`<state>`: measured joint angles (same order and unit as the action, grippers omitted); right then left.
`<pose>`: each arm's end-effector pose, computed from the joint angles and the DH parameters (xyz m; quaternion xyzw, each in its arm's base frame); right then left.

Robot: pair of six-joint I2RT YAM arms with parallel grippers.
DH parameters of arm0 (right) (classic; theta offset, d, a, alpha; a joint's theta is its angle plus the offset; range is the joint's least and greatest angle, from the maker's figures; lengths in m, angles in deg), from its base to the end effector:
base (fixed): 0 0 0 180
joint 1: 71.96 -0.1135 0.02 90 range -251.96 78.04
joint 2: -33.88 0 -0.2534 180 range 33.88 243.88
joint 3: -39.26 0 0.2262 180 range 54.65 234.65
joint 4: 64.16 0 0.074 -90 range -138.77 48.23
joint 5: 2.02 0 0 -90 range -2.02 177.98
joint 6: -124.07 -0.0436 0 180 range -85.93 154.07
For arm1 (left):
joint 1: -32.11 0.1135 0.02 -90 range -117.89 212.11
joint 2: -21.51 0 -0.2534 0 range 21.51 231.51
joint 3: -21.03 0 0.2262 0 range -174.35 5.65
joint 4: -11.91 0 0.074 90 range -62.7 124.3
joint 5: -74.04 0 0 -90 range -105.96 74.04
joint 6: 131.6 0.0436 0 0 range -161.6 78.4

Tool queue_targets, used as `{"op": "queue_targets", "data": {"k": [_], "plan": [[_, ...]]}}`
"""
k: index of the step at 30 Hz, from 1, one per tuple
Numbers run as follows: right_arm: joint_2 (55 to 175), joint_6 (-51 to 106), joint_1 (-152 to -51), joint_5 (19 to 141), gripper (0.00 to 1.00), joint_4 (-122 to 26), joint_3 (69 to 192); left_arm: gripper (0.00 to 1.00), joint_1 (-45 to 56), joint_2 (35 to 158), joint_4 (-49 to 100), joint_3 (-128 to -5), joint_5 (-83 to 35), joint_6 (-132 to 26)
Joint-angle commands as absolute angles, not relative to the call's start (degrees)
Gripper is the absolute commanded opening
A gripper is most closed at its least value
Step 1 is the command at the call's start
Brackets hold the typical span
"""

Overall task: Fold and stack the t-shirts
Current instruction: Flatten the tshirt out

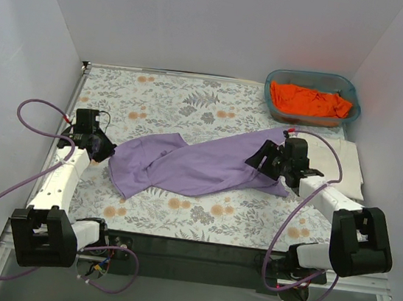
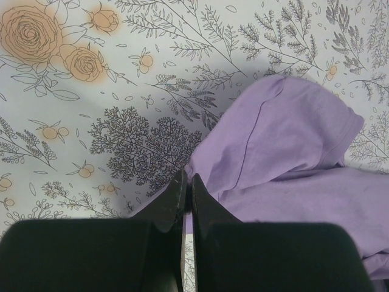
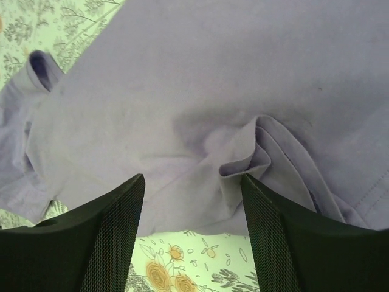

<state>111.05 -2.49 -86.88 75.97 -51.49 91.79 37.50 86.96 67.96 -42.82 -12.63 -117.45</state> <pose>0.2509 0.0763 0.1956 0.1217 0.8841 0.2761 0.3568 0.2026 0.0217 0.2384 -0.6311 0.7234 -0.1378 0.2436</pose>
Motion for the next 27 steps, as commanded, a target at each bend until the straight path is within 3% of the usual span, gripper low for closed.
{"op": "queue_targets", "data": {"k": [1, 11, 27], "plan": [[111.2, -2.8, -86.2, 78.0, 0.60, -53.6, 89.4, 0.00, 37.2, 86.4, 67.5, -43.3, -13.6, -117.0], [110.0, -2.0, -84.2, 81.4, 0.59, -52.9, 85.8, 0.00, 37.2, 86.3, 67.5, -43.0, -13.5, -116.9], [113.8, -0.8, -83.8, 75.2, 0.55, -60.1, 85.0, 0.00, 37.2, 86.5, 67.3, -42.8, -13.6, -117.1]]}}
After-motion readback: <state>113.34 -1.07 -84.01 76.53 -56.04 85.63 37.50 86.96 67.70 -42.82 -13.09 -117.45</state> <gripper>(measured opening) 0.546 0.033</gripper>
